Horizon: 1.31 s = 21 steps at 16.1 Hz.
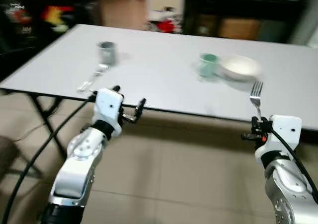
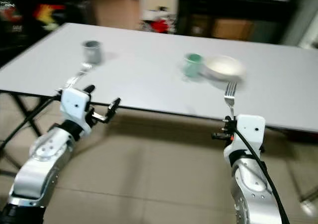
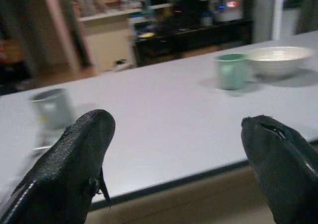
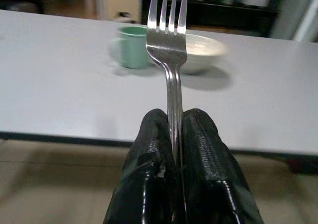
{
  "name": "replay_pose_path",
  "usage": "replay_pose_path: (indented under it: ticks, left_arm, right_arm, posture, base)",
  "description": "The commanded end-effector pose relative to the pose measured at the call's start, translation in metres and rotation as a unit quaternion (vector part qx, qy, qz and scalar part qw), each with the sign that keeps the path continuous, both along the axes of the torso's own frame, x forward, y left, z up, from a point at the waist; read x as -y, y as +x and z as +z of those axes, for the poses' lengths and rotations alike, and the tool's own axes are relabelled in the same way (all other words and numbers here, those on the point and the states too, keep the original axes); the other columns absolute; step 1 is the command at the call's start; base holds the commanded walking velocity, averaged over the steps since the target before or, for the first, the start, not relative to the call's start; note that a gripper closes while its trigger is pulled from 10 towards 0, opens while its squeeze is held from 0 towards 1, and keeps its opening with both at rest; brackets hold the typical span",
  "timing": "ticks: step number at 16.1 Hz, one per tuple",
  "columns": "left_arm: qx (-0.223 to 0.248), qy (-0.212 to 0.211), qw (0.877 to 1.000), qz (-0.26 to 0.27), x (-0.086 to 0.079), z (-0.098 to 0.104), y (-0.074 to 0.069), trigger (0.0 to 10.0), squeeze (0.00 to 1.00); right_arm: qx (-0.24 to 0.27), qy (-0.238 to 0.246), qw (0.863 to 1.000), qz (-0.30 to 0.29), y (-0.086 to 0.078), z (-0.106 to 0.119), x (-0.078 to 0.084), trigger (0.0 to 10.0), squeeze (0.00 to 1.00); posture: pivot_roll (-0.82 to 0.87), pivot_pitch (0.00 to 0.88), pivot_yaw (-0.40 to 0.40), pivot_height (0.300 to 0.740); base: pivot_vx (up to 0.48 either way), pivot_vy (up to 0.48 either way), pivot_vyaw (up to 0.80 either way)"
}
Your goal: Setting the table
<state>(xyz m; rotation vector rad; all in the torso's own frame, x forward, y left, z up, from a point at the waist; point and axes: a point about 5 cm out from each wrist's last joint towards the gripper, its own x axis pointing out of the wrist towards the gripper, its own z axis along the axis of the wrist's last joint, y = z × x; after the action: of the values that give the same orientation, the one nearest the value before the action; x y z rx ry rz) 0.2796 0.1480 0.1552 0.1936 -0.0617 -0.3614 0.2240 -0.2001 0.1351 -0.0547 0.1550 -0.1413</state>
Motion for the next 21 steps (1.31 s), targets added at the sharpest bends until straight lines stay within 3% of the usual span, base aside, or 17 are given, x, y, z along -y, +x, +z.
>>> replay_pose_path:
  ticks: [1, 4, 9, 14, 21]
  left_arm:
    - [-0.005, 0.003, 1.000, 0.006, -0.004, -0.001, 0.000, 10.0, 0.00]
    - [-0.005, 0.005, 1.000, 0.001, -0.003, -0.002, 0.000, 10.0, 0.00]
    - [-0.011, 0.008, 1.000, -0.012, -0.002, -0.003, -0.002, 10.0, 0.00]
    - [-0.015, 0.009, 1.000, -0.021, 0.000, -0.004, -0.004, 10.0, 0.00]
    - [-0.032, 0.037, 0.995, -0.091, 0.005, -0.004, -0.009, 10.0, 0.00]
  right_arm:
    - [0.005, 0.008, 1.000, 0.015, 0.002, 0.002, -0.005, 10.0, 0.00]
    - [0.000, 0.011, 1.000, 0.021, 0.002, 0.001, -0.006, 10.0, 0.00]
    - [-0.019, 0.017, 0.999, 0.040, 0.001, -0.004, -0.011, 10.0, 0.00]
    - [-0.056, 0.016, 0.996, 0.068, -0.001, -0.013, -0.016, 10.0, 0.00]
    - [-0.118, 0.031, 0.987, 0.108, 0.010, -0.022, -0.022, 10.0, 0.00]
  posture:
    - [-0.06, 0.000, -0.036, 0.740]
    - [-0.06, 0.000, -0.035, 0.740]
    - [-0.06, 0.000, -0.036, 0.740]
    - [-0.06, 0.000, -0.040, 0.740]
    - [-0.05, 0.000, -0.035, 0.740]
  base:
    - [0.409, 0.000, 0.00]
    - [0.410, 0.000, 0.00]
    - [0.403, 0.000, -0.73]
    - [0.365, 0.000, 0.00]
    - [0.038, 0.000, 0.00]
